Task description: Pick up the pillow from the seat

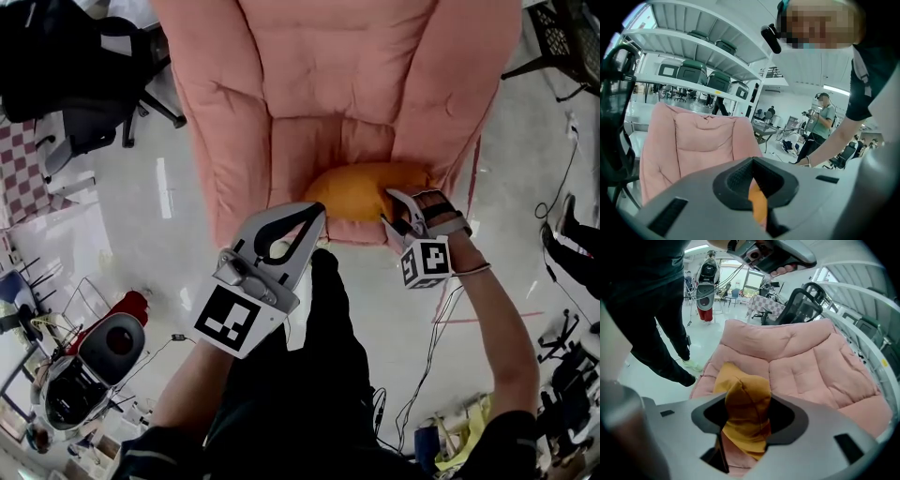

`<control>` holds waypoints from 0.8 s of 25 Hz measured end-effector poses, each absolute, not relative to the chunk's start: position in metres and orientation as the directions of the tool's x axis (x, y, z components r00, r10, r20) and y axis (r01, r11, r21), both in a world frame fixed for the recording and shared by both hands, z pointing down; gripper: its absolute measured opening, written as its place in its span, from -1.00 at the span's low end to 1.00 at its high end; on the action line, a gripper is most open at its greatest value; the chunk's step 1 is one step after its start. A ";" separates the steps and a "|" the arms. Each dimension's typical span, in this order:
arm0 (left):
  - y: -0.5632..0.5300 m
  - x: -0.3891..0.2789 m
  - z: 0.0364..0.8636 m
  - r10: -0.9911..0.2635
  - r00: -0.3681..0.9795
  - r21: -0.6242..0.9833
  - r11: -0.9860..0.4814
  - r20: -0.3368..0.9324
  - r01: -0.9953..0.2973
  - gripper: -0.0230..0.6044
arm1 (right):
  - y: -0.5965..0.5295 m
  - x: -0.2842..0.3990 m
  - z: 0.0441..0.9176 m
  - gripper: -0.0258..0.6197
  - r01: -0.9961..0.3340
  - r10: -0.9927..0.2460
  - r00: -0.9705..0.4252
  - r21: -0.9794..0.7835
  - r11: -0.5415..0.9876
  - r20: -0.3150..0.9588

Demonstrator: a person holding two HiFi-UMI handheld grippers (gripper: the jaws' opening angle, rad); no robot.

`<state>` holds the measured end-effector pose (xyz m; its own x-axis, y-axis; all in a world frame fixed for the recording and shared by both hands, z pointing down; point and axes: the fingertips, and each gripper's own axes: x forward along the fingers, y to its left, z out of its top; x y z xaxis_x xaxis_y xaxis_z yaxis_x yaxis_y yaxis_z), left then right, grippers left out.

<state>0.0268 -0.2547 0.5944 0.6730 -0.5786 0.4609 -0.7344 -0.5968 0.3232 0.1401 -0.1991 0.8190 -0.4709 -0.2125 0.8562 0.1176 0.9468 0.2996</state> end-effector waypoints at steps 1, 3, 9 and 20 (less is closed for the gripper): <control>-0.254 0.026 0.595 -0.581 0.670 0.322 -0.594 0.463 -0.737 -0.93 | -0.199 0.140 0.819 -0.26 0.107 -0.213 -0.472 0.295 0.950 0.856; -0.254 0.023 0.595 -0.585 0.665 0.320 -0.589 0.464 -0.742 -0.93 | -0.198 0.138 0.821 -0.40 0.083 -0.211 -0.473 0.282 0.956 0.855; -0.248 0.017 0.593 -0.591 0.659 0.317 -0.584 0.466 -0.747 -0.93 | -0.196 0.129 0.818 -0.61 0.044 -0.213 -0.470 0.264 0.963 0.856; -0.249 -0.032 0.570 -0.619 0.667 0.308 -0.595 0.415 -0.743 -0.93 | -0.239 0.088 0.757 -0.64 -0.313 -0.312 -0.440 0.182 0.932 0.842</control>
<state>-0.0317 -0.2486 0.5698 0.6675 -0.6186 0.4145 -0.7425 -0.5946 0.3084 0.0881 -0.2390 0.7572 -0.4405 -0.3122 0.8417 -0.3134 0.9321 0.1817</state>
